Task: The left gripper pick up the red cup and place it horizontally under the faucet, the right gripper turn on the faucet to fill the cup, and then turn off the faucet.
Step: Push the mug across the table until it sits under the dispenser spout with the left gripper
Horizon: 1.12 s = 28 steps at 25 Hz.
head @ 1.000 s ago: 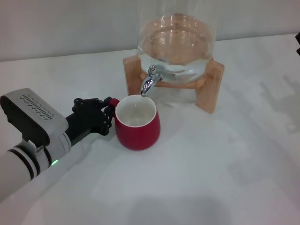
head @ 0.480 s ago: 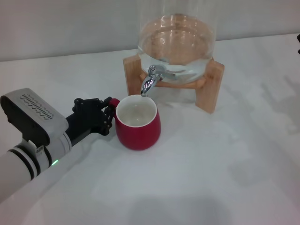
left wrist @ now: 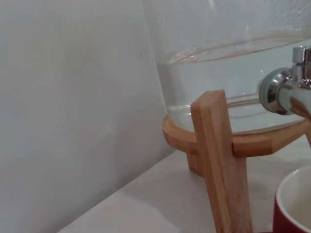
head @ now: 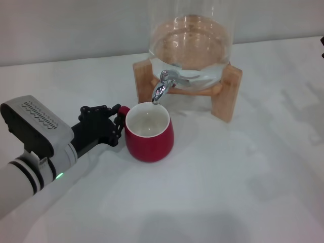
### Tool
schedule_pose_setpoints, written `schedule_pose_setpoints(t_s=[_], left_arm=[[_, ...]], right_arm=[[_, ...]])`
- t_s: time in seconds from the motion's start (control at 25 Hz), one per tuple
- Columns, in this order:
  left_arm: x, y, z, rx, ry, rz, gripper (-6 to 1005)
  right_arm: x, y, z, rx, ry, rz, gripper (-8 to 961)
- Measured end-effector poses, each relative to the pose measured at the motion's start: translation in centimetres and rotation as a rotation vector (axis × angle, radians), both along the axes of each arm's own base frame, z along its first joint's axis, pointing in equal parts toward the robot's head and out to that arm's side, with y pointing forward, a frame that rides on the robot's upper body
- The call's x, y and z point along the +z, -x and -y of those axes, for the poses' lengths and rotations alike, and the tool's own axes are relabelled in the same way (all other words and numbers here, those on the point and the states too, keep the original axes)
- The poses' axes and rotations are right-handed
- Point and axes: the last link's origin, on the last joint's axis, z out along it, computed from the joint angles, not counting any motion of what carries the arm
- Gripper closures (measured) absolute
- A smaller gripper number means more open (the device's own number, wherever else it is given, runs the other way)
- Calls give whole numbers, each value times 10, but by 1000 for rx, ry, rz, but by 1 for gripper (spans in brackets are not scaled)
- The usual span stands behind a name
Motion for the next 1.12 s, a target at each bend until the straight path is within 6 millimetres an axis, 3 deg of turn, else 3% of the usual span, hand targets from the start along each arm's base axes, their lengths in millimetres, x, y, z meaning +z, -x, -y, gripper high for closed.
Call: schedule_pose_setpoints(t_s=[1.12], left_arm=[[-3, -3, -4, -12, 11, -38, 703]], right_arm=[[0, 2, -3, 8, 0, 0, 162]])
